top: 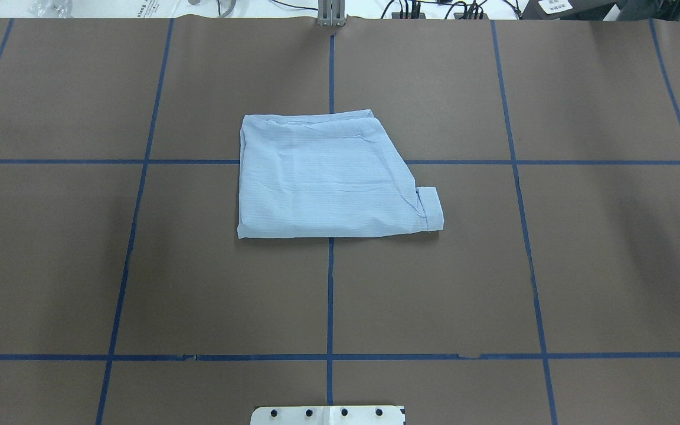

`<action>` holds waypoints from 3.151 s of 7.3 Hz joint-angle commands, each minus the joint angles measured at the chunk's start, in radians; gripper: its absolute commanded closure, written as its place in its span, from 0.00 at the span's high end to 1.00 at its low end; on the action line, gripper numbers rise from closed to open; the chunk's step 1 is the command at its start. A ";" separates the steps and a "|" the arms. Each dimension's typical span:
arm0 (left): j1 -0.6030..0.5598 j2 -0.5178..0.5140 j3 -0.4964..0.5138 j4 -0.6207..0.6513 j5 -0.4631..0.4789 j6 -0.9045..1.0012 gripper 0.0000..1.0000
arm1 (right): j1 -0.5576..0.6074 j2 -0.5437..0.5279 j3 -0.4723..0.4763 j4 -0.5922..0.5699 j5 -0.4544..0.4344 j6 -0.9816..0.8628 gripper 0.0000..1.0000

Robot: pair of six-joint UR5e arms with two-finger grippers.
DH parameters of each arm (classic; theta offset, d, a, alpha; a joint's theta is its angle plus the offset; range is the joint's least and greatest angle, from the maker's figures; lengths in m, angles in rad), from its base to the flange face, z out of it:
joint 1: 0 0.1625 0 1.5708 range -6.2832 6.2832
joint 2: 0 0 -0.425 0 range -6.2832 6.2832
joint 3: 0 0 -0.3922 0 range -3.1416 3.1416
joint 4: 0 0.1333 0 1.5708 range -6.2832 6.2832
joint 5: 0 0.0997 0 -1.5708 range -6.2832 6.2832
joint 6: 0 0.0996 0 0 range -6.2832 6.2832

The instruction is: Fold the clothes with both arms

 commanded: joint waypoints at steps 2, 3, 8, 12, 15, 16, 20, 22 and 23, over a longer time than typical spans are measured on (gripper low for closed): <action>-0.157 0.058 -0.120 0.387 -0.016 0.422 1.00 | 0.133 -0.138 0.012 -0.005 0.097 -0.206 1.00; -0.166 0.102 -0.122 0.389 -0.019 0.428 1.00 | 0.138 -0.146 0.015 -0.016 0.095 -0.242 1.00; -0.166 0.233 -0.191 0.407 -0.106 0.423 1.00 | 0.112 -0.146 0.014 -0.054 0.089 -0.242 1.00; -0.168 0.256 -0.180 0.404 -0.111 0.420 1.00 | 0.087 -0.162 0.006 -0.041 0.080 -0.249 1.00; -0.166 0.244 -0.174 0.401 -0.109 0.420 1.00 | 0.063 -0.183 0.007 -0.056 0.127 -0.251 1.00; -0.168 0.261 -0.204 0.401 -0.103 0.420 1.00 | 0.060 -0.191 0.011 -0.044 0.101 -0.251 1.00; -0.171 0.354 -0.286 0.400 -0.114 0.428 1.00 | 0.003 -0.188 0.015 -0.039 0.098 -0.237 1.00; -0.163 0.336 -0.259 0.395 -0.111 0.426 1.00 | -0.058 -0.174 0.026 -0.039 0.098 -0.228 1.00; -0.163 0.307 -0.230 0.354 -0.114 0.425 1.00 | -0.064 -0.171 0.035 -0.039 0.094 -0.208 1.00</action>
